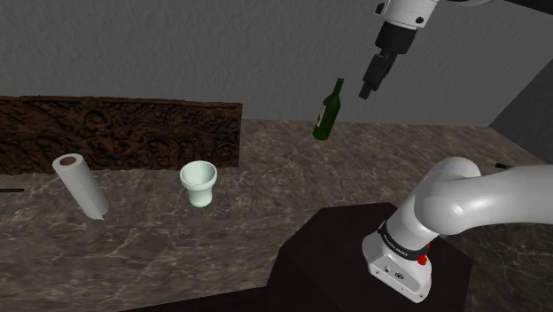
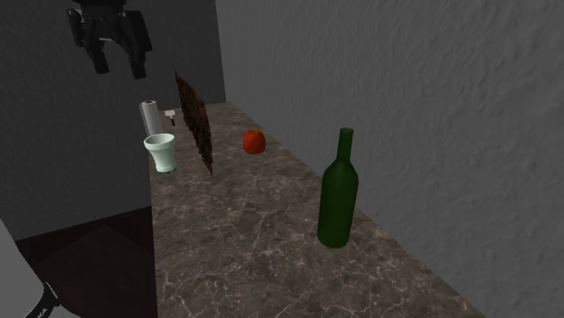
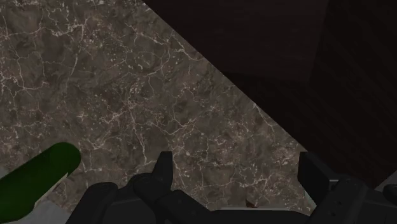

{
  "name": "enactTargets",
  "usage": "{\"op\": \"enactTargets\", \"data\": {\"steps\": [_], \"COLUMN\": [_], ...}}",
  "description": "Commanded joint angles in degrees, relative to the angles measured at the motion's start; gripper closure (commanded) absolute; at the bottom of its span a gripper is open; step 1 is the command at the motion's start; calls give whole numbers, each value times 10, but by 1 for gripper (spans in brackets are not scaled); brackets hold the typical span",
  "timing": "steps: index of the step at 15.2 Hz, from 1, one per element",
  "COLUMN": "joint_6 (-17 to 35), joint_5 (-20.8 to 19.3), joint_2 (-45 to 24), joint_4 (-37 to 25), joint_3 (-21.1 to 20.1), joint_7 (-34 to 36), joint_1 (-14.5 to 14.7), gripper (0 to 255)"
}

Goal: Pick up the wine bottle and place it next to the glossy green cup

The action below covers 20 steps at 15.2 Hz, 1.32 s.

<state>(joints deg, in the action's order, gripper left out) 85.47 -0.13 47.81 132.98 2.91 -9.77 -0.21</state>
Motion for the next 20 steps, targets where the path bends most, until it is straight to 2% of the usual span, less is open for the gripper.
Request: {"op": "enactTargets", "data": {"steps": [1, 11, 20], "joint_6": [0, 106, 183], "joint_5": [0, -61, -67], "joint_2": [0, -141, -302], "joint_4": [0, -40, -134], "joint_3": [0, 93, 172], "joint_7": [0, -96, -185], "joint_1": [0, -23, -33], "gripper": [0, 0, 0]}}
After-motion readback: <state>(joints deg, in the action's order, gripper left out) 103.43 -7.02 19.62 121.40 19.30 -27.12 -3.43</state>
